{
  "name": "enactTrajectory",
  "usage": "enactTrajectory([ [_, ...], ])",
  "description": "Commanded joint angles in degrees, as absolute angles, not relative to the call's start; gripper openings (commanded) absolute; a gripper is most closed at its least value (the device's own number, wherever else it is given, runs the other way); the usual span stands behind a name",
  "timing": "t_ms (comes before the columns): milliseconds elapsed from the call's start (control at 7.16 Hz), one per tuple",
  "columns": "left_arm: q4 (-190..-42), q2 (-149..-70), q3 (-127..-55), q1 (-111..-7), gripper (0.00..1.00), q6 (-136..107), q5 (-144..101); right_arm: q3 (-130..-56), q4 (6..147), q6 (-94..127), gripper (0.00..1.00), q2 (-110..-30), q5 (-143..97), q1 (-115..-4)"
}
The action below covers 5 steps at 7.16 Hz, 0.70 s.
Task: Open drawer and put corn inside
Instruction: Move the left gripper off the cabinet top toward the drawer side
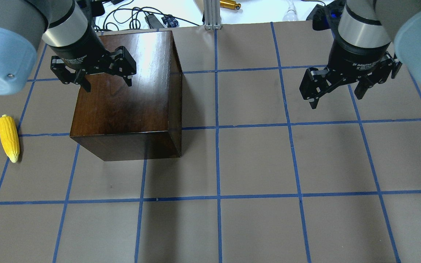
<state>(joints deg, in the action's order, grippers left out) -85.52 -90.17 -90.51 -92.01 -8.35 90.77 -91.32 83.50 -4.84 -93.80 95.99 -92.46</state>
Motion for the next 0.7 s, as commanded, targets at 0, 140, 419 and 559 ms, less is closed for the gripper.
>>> enactTrajectory([
  [0, -85.6, -90.2, -90.4, -92.0, 1.00, -8.2, 90.4, -91.3, 83.5, -4.8, 1.00, -93.8, 96.0, -92.5],
  [140, -85.8, -90.2, -90.4, -92.0, 1.00, -7.2, 90.4, -91.3, 83.5, -4.8, 1.00, -93.8, 96.0, -92.5],
  [419, -86.0, -90.1, -90.4, -92.0, 1.00, -6.9, 90.5, -91.3, 83.5, -4.8, 1.00, -93.9, 96.0, -92.5],
  [559, -86.0, -90.2, -90.2, -91.8, 1.00, -6.9, 90.4, -91.3, 83.5, -4.8, 1.00, -93.9, 96.0, -92.5],
])
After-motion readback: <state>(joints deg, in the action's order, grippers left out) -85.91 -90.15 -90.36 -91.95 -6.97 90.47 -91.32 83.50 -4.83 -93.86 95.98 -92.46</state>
